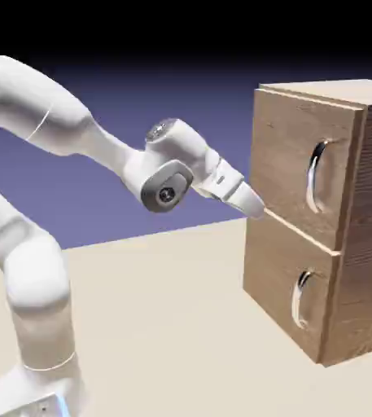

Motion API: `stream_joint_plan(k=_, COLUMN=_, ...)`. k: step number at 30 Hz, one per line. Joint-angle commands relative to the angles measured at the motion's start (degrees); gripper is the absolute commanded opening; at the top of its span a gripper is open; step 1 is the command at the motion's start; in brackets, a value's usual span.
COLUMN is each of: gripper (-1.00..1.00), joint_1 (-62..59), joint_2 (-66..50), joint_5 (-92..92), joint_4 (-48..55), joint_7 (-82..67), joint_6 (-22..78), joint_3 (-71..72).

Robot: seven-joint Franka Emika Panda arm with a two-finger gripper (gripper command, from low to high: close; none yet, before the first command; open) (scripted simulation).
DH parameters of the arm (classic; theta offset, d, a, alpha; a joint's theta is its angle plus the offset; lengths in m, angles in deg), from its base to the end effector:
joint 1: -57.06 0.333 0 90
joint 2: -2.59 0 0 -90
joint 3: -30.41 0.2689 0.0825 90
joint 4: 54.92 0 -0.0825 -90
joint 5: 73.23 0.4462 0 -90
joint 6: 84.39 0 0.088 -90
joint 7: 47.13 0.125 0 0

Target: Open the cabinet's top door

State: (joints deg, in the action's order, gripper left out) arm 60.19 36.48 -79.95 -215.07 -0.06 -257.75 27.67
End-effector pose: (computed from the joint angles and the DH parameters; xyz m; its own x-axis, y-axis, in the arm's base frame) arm 0.4782 0.0143 0.3838 0.5217 -0.6551 0.5465 -0.4373 -0.7554 -0.4880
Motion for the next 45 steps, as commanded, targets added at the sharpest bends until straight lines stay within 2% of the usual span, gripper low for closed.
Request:
stream_joint_plan(k=1, gripper=1.0, joint_1=0.9, joint_2=0.5, joint_5=-2.5, joint_4=0.3, joint_7=1.7, joint_6=0.2, joint_3=-1.0)
stream_joint_plan(k=45, gripper=1.0, joint_1=40.7, joint_2=20.5, joint_5=-112.2, joint_4=14.2, joint_7=76.9, joint_6=10.9, joint_3=-45.7)
